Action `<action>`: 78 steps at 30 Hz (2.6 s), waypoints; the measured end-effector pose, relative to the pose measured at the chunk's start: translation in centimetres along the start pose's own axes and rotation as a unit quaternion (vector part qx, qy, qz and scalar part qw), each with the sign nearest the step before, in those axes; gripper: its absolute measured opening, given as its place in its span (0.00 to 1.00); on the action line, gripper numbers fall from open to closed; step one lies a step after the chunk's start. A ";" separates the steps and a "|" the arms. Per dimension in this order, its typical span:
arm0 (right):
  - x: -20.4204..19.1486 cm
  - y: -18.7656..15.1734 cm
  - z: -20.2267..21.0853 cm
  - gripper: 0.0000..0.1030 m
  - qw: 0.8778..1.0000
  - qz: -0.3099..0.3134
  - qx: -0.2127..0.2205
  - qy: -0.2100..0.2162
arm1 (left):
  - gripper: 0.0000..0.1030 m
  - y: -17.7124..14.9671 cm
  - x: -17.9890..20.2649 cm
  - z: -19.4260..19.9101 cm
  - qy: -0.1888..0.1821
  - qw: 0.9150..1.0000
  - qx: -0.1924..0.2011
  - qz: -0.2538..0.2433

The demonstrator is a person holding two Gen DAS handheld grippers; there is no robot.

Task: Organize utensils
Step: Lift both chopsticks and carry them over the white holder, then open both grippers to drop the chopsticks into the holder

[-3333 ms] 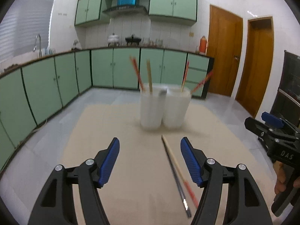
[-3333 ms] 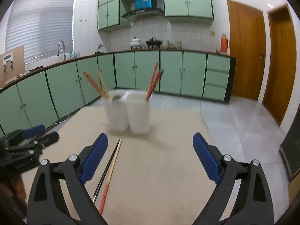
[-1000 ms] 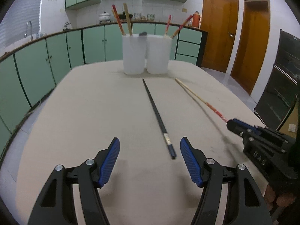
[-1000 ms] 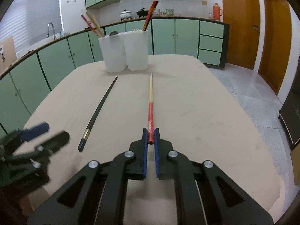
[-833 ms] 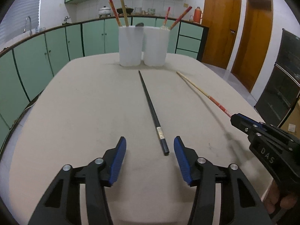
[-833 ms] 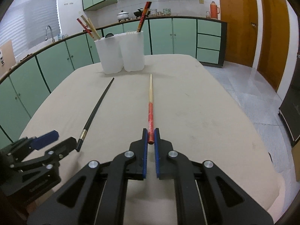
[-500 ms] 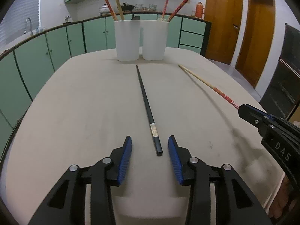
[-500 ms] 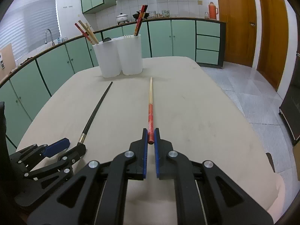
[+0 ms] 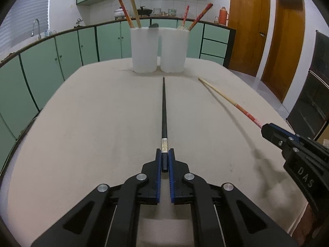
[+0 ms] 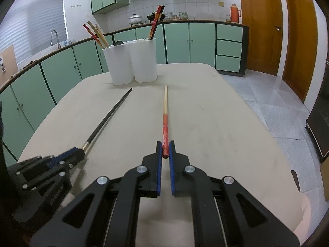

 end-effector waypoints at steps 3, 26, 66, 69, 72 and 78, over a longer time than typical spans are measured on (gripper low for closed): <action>0.1 0.2 0.3 0.05 1.000 0.004 0.004 -0.001 | 0.06 0.5 0.2 1.1 0.007 1.000 0.012 -0.010; 1.0 11.4 6.1 0.05 0.995 0.028 0.090 0.041 | 0.06 11.1 0.8 10.1 -0.010 0.987 0.156 -0.039; -0.7 36.9 1.3 0.05 0.985 0.043 0.123 0.115 | 0.06 34.8 -0.5 9.3 -0.022 0.948 0.302 -0.097; -1.1 36.7 -0.5 0.05 0.987 0.043 0.110 0.111 | 0.06 35.4 -0.8 7.0 -0.022 0.951 0.292 -0.094; -1.6 36.3 -2.6 0.05 0.989 0.045 0.093 0.105 | 0.06 35.2 -1.3 4.3 -0.020 0.959 0.270 -0.087; -2.9 35.4 -5.9 0.05 0.992 0.048 0.065 0.100 | 0.06 33.9 -2.6 -0.2 -0.011 0.971 0.225 -0.077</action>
Point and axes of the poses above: each gripper's, at about its wrist camera, not at the fingertips, and z roughly against the way its jaws point, x to its right, y to its top, the point moved 1 cm from there along -z, roughly the way its jaws point, and after that the axes turned 11 degrees about -y, right-handed, at the moved point
